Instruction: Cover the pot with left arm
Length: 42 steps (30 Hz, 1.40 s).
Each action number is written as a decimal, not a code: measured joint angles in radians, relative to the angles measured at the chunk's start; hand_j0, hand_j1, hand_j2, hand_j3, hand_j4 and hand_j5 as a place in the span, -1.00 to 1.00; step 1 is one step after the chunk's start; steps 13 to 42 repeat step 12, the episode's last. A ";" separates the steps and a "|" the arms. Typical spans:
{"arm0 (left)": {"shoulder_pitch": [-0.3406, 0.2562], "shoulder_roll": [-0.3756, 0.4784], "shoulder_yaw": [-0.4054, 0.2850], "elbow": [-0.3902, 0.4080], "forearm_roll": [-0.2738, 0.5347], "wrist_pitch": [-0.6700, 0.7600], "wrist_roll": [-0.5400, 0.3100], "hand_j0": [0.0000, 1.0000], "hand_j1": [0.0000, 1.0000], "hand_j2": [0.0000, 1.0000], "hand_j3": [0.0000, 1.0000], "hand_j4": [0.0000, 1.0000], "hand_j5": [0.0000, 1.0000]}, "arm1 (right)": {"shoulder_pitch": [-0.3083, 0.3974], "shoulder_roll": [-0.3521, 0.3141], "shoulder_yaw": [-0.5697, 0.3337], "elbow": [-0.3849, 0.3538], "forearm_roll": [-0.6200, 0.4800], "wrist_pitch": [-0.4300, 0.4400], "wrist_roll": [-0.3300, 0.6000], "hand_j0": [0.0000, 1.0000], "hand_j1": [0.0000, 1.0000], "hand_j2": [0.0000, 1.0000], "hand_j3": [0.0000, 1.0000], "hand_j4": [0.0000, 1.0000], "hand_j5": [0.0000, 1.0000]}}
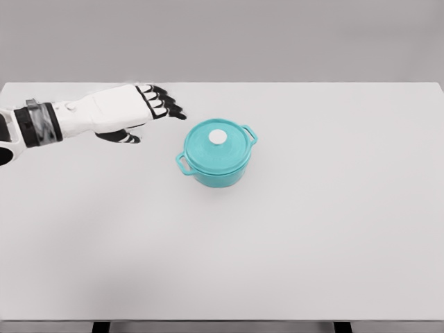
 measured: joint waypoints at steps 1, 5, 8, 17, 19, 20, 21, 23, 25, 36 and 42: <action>0.068 0.037 0.032 -0.007 0.015 0.000 -0.002 1.00 1.00 1.00 1.00 1.00 1.00 | 0.000 0.000 0.000 0.000 0.000 0.000 0.000 1.00 1.00 1.00 1.00 1.00 1.00; 0.175 0.107 0.196 -0.022 0.037 0.000 -0.007 1.00 1.00 1.00 1.00 1.00 1.00 | 0.000 0.000 0.000 0.000 0.000 0.000 0.000 1.00 1.00 1.00 1.00 1.00 1.00; 0.192 0.122 0.244 -0.024 0.042 0.000 -0.008 1.00 1.00 1.00 1.00 1.00 1.00 | 0.000 0.000 0.000 0.000 0.000 0.000 0.000 1.00 1.00 1.00 1.00 1.00 1.00; 0.195 0.129 0.265 -0.023 0.041 0.000 -0.009 1.00 1.00 1.00 1.00 1.00 1.00 | 0.000 0.000 0.000 0.000 0.000 0.000 0.000 1.00 1.00 1.00 1.00 1.00 1.00; 0.195 0.129 0.265 -0.023 0.041 0.000 -0.009 1.00 1.00 1.00 1.00 1.00 1.00 | 0.000 0.000 0.000 0.000 0.000 0.000 0.000 1.00 1.00 1.00 1.00 1.00 1.00; 0.195 0.129 0.265 -0.023 0.041 0.000 -0.009 1.00 1.00 1.00 1.00 1.00 1.00 | 0.000 0.000 0.000 0.000 0.000 0.000 0.000 1.00 1.00 1.00 1.00 1.00 1.00; 0.195 0.129 0.265 -0.023 0.041 0.000 -0.009 1.00 1.00 1.00 1.00 1.00 1.00 | 0.000 0.000 0.000 0.000 0.000 0.000 0.000 1.00 1.00 1.00 1.00 1.00 1.00; 0.195 0.129 0.265 -0.023 0.041 0.000 -0.009 1.00 1.00 1.00 1.00 1.00 1.00 | 0.000 0.000 0.000 0.000 0.000 0.000 0.000 1.00 1.00 1.00 1.00 1.00 1.00; 0.195 0.129 0.265 -0.023 0.041 0.000 -0.009 1.00 1.00 1.00 1.00 1.00 1.00 | 0.000 0.000 0.000 0.000 0.000 0.000 0.000 1.00 1.00 1.00 1.00 1.00 1.00; 0.195 0.129 0.265 -0.023 0.041 0.000 -0.009 1.00 1.00 1.00 1.00 1.00 1.00 | 0.000 0.000 0.000 0.000 0.000 0.000 0.000 1.00 1.00 1.00 1.00 1.00 1.00; 0.195 0.129 0.265 -0.023 0.041 0.000 -0.009 1.00 1.00 1.00 1.00 1.00 1.00 | 0.000 0.000 0.000 0.000 0.000 0.000 0.000 1.00 1.00 1.00 1.00 1.00 1.00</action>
